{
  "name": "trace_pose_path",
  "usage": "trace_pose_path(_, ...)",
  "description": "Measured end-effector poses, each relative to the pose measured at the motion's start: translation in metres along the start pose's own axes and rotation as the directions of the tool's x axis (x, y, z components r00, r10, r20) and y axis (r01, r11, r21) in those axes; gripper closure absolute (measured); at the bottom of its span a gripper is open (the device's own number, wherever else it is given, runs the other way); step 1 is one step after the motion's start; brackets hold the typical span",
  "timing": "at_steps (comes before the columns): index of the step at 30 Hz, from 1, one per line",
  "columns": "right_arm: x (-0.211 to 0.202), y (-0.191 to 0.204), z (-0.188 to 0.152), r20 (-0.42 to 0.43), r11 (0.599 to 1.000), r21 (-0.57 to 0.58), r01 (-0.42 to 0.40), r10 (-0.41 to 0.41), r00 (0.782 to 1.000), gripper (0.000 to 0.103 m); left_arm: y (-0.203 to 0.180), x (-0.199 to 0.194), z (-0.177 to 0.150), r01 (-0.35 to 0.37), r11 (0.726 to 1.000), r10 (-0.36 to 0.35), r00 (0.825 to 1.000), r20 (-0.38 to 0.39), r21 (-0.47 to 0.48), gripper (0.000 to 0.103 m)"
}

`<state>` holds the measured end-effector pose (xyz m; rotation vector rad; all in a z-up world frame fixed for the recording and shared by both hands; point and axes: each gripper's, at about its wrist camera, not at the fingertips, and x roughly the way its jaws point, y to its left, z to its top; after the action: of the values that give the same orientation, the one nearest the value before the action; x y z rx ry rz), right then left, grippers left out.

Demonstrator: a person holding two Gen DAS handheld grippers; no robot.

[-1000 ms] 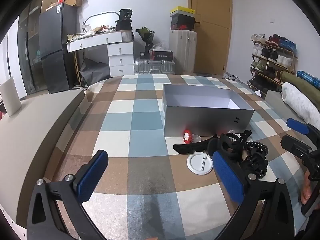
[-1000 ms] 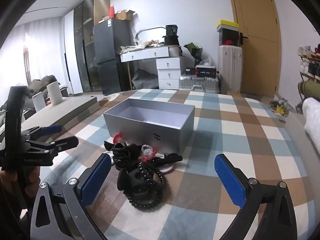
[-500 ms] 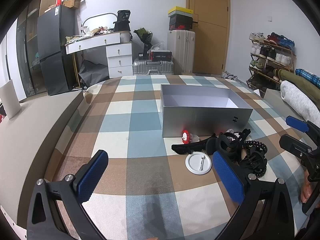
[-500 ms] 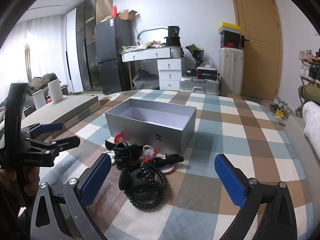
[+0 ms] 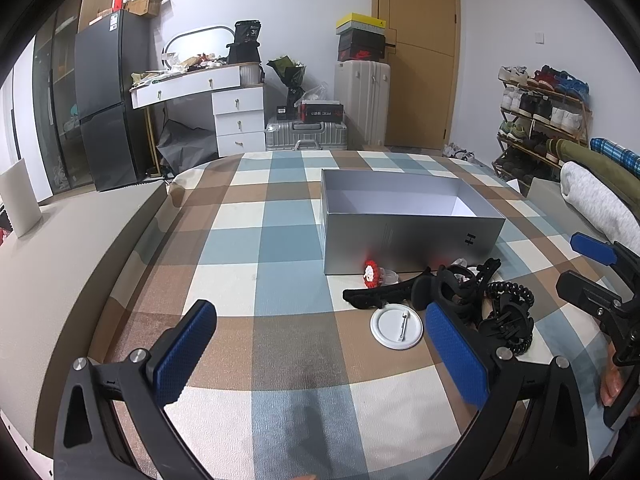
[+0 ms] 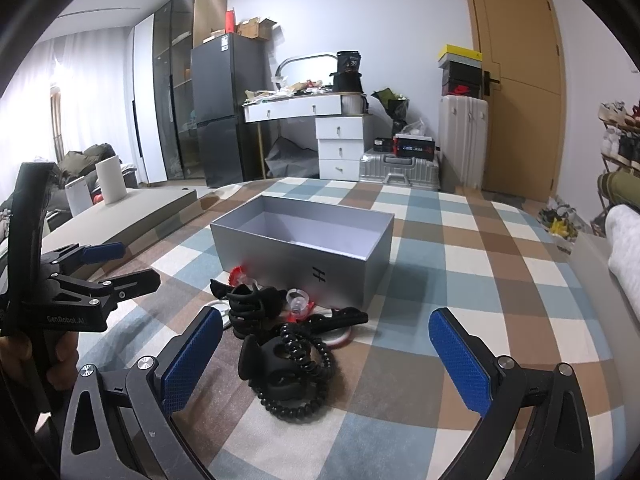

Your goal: Organize jewelry

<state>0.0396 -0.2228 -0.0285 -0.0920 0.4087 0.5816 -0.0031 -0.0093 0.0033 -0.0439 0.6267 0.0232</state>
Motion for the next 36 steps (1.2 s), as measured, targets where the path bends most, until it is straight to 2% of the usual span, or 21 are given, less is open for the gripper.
trace_pose_path(29, 0.0005, 0.0007, -0.0006, -0.006, 1.000, 0.000, 0.002, -0.002, 1.000, 0.000, 0.0000, 0.0001, -0.0005, 0.001, 1.000, -0.001, 1.000, 0.002, 0.000, 0.001)
trace_pose_path(36, 0.0045, -0.0027, -0.0005, -0.029, 1.000, 0.017, 0.018, -0.017, 0.999, 0.000, 0.0023, 0.0010, 0.0006, 0.014, 1.000, -0.014, 1.000, -0.004, -0.011, 0.001)
